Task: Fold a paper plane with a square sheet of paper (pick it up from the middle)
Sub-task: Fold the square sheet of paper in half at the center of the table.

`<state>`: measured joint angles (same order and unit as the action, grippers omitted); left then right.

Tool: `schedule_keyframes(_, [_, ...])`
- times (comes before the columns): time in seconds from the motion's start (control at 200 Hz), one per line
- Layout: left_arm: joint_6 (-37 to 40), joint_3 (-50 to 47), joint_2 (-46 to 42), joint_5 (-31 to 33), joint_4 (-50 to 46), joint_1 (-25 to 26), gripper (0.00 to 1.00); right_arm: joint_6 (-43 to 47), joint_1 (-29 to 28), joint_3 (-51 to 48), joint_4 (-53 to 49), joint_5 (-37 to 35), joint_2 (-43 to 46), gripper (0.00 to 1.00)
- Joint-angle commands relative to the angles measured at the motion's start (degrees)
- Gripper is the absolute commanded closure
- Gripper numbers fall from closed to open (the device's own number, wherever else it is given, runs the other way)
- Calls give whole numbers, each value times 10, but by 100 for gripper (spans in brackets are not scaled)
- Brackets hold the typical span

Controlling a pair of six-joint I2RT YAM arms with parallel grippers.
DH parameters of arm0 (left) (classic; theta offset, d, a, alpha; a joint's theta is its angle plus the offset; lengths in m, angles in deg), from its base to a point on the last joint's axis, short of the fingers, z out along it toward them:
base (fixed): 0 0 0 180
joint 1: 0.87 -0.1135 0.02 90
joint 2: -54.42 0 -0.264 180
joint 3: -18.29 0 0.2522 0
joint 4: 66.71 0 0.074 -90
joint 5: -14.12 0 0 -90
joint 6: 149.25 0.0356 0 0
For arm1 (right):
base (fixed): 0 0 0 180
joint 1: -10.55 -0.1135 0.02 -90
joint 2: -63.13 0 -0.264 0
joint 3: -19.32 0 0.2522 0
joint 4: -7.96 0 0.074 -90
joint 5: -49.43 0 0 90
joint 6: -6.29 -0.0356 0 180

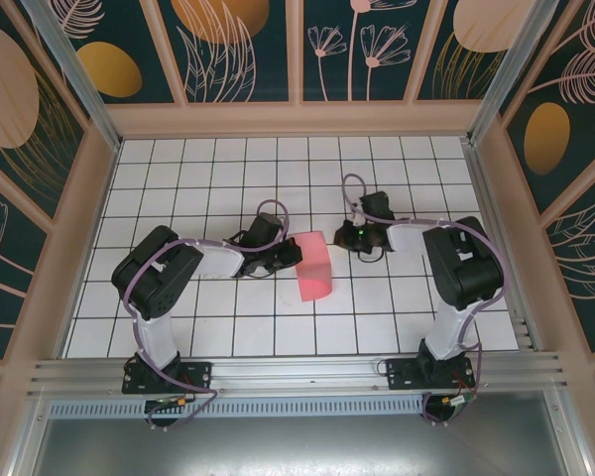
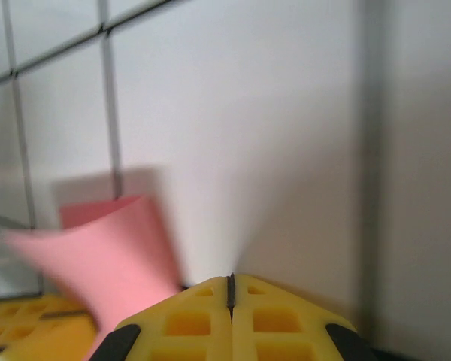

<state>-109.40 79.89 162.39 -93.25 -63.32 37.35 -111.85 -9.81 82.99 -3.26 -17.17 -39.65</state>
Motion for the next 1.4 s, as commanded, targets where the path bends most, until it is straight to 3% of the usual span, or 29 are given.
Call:
schedule_keyframes(0.0, [23,-49,53,83,-175,-2,100,17,10,-8,-3,-21,50,100])
schedule_keyframes(0.145, [28,-38,48,88,-184,-2,100,4,-31,-7,24,24,73,100])
schedule_keyframes(0.345, [31,-20,55,94,-191,-2,100,-12,-79,27,45,54,-4,100])
schedule_keyframes(0.711, [65,-17,70,92,-206,-2,100,-58,-28,32,83,-20,-62,100])
schedule_keyframes(0.916, [72,-29,72,97,-194,-2,100,-53,4,56,62,-78,-38,100])
schedule_keyframes(1.156, [75,-31,64,106,-191,-2,100,-62,-38,20,87,-3,26,100])
schedule_keyframes(1.396, [79,-24,69,107,-190,-2,100,-82,-71,31,88,18,-25,100])
